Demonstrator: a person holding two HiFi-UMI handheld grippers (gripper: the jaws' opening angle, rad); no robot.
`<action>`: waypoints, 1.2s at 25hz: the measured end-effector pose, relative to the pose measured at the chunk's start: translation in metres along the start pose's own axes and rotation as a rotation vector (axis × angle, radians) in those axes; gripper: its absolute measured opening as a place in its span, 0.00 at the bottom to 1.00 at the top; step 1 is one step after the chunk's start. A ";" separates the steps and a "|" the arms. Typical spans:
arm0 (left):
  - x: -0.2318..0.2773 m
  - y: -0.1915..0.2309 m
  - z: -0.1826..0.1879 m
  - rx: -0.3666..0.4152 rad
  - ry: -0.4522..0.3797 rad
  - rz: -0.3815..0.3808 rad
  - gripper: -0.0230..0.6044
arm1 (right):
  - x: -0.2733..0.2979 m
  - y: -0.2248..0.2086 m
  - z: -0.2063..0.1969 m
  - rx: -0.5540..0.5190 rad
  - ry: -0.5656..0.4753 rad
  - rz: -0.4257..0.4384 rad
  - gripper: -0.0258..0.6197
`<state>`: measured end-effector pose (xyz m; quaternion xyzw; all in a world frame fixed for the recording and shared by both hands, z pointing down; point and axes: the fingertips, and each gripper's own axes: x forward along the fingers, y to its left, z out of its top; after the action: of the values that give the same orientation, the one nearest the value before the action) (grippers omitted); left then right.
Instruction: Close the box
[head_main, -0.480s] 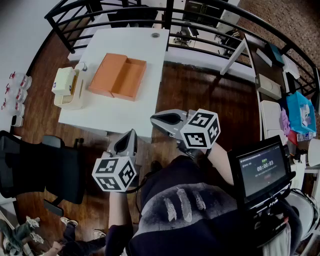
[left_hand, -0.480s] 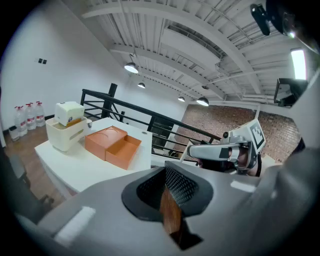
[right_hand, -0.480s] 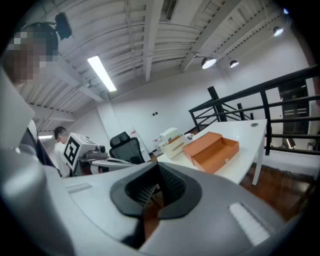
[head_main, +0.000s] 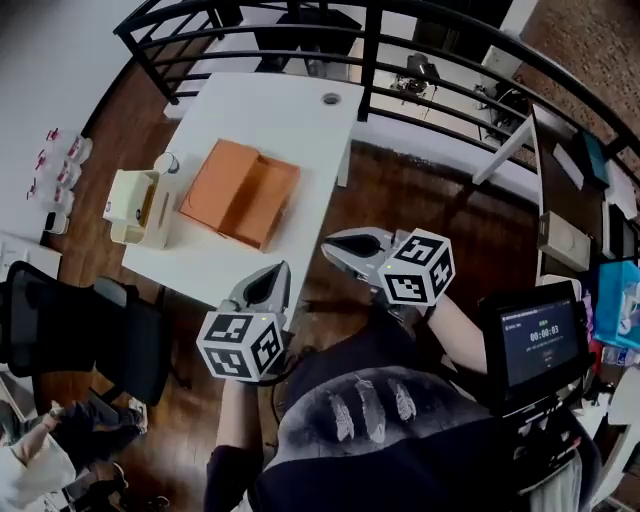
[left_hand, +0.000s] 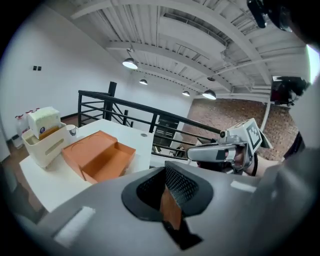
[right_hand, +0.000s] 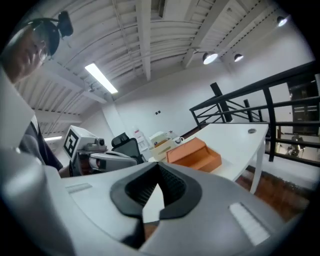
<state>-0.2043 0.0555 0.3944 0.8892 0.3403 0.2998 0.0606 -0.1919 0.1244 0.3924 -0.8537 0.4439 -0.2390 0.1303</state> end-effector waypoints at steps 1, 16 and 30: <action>0.013 -0.002 0.010 -0.020 -0.013 0.028 0.06 | -0.003 -0.013 0.006 -0.013 0.021 0.038 0.05; 0.091 0.072 0.088 -0.247 -0.157 0.306 0.06 | 0.064 -0.131 0.085 -0.179 0.255 0.348 0.05; 0.109 0.158 0.097 -0.399 -0.166 0.543 0.06 | 0.229 -0.190 0.142 -0.521 0.503 0.576 0.05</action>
<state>0.0057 0.0149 0.4187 0.9393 0.0198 0.2923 0.1788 0.1273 0.0466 0.4210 -0.6153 0.7262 -0.2734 -0.1392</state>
